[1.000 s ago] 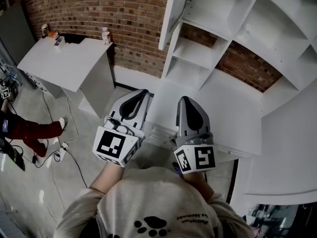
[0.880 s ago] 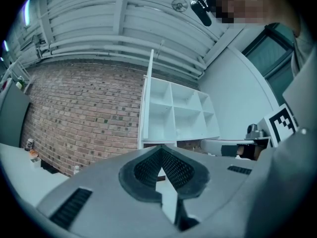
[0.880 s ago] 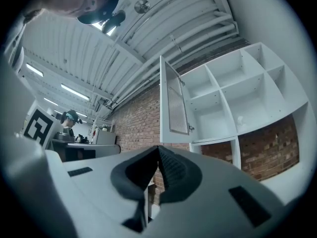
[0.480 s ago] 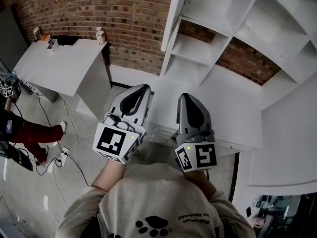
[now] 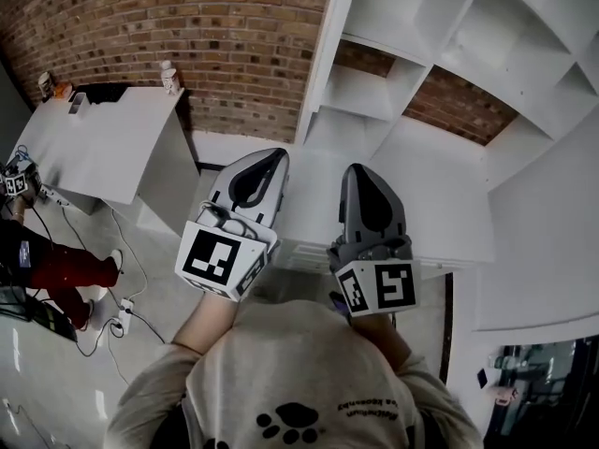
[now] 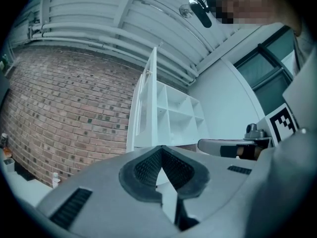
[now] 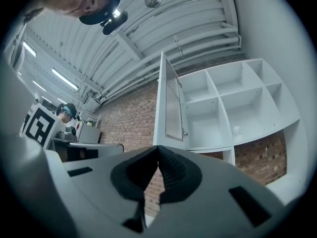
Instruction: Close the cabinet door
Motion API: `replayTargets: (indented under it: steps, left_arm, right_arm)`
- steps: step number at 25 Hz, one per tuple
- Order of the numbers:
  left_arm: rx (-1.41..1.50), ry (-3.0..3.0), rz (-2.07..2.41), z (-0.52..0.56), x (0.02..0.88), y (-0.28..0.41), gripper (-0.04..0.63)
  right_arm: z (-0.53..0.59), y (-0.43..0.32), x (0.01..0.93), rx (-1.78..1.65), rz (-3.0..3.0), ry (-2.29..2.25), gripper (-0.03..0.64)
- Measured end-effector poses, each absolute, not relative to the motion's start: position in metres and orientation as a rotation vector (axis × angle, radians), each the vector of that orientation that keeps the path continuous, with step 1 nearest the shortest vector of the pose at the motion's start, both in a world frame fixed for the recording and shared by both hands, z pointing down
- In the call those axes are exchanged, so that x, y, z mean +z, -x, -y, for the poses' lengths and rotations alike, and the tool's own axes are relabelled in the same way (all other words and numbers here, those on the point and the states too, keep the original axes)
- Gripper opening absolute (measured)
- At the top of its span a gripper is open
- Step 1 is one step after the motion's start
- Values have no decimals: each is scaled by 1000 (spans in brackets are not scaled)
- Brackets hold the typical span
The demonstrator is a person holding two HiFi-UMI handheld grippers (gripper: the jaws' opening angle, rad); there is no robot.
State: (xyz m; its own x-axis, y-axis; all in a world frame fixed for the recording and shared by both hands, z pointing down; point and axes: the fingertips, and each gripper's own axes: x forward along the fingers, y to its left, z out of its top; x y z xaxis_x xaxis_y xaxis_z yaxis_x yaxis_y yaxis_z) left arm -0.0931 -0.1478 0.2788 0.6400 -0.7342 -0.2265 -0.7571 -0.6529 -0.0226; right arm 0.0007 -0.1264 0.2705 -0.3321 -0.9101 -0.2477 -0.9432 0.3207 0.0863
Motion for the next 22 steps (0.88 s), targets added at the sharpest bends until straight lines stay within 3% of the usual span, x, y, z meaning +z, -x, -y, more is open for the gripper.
replayTargets:
  steps: [22]
  left_arm:
    - [316,2787,-966,209,239,100,8]
  right_arm:
    - [178,17,227,425,-2297,1856,11]
